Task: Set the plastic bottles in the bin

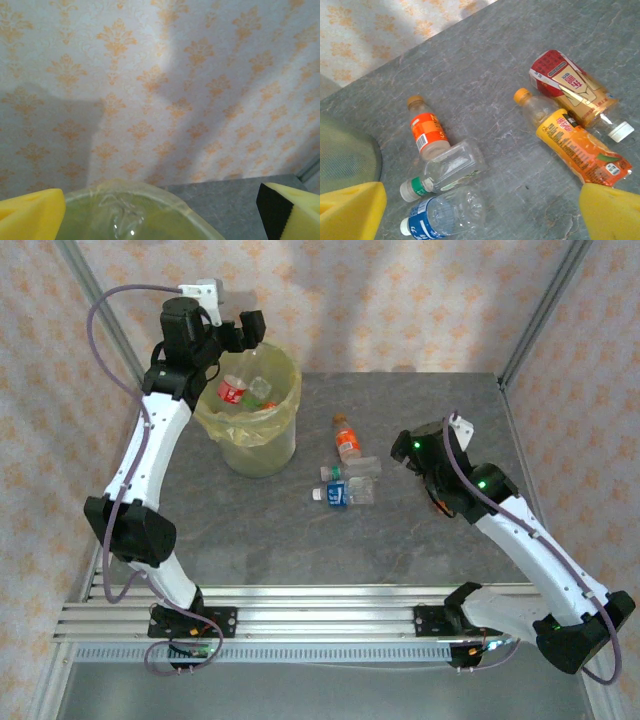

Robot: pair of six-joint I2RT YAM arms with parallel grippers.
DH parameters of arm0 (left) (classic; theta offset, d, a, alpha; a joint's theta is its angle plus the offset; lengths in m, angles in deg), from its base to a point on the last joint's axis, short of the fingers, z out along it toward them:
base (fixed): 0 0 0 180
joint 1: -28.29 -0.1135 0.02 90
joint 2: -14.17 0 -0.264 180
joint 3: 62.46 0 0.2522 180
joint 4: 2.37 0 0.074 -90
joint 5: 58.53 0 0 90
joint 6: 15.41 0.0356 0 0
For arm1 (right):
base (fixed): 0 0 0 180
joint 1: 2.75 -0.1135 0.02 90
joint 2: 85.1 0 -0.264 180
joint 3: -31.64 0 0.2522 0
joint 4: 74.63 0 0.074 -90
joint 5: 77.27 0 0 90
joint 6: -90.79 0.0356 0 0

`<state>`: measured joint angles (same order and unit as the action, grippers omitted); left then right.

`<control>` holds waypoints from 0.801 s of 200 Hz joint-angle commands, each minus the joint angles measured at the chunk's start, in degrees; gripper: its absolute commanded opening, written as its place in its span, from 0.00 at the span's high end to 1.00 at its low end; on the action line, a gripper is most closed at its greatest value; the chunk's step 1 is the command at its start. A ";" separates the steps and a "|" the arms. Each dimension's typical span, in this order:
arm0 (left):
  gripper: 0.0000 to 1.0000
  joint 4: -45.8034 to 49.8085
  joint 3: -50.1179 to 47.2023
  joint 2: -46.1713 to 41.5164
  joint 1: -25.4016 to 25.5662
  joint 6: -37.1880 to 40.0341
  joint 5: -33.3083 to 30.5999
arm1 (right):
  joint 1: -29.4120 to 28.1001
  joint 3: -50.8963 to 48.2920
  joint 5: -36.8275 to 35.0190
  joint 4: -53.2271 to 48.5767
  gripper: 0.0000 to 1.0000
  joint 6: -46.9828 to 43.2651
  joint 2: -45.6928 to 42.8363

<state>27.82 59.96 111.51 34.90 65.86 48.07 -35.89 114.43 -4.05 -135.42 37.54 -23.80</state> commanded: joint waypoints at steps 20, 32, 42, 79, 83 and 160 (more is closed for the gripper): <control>0.00 10.98 -3.87 -8.65 7.44 8.69 2.38 | 2.30 2.51 -4.25 -6.36 0.01 2.61 0.14; 0.00 11.36 -7.10 -11.46 10.79 11.99 1.60 | 3.81 2.36 -3.68 -7.55 0.01 2.88 0.14; 0.00 10.78 -10.42 -13.68 13.69 14.11 1.27 | 5.44 2.10 -2.45 -8.36 0.01 2.97 0.14; 0.00 8.21 -21.04 -19.34 22.88 22.40 1.49 | 11.73 -0.66 2.35 -8.97 0.01 2.63 -1.71; 0.00 8.17 -21.97 -19.53 23.55 23.40 1.42 | 12.24 -1.01 2.68 -8.96 0.01 2.47 -1.99; 0.01 8.95 -28.69 -9.27 31.01 33.79 4.25 | 17.09 -4.08 6.61 -8.09 0.01 1.50 -4.94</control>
<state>35.99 30.04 97.36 64.02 93.99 51.70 -19.06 110.85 1.40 -142.54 39.70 -28.02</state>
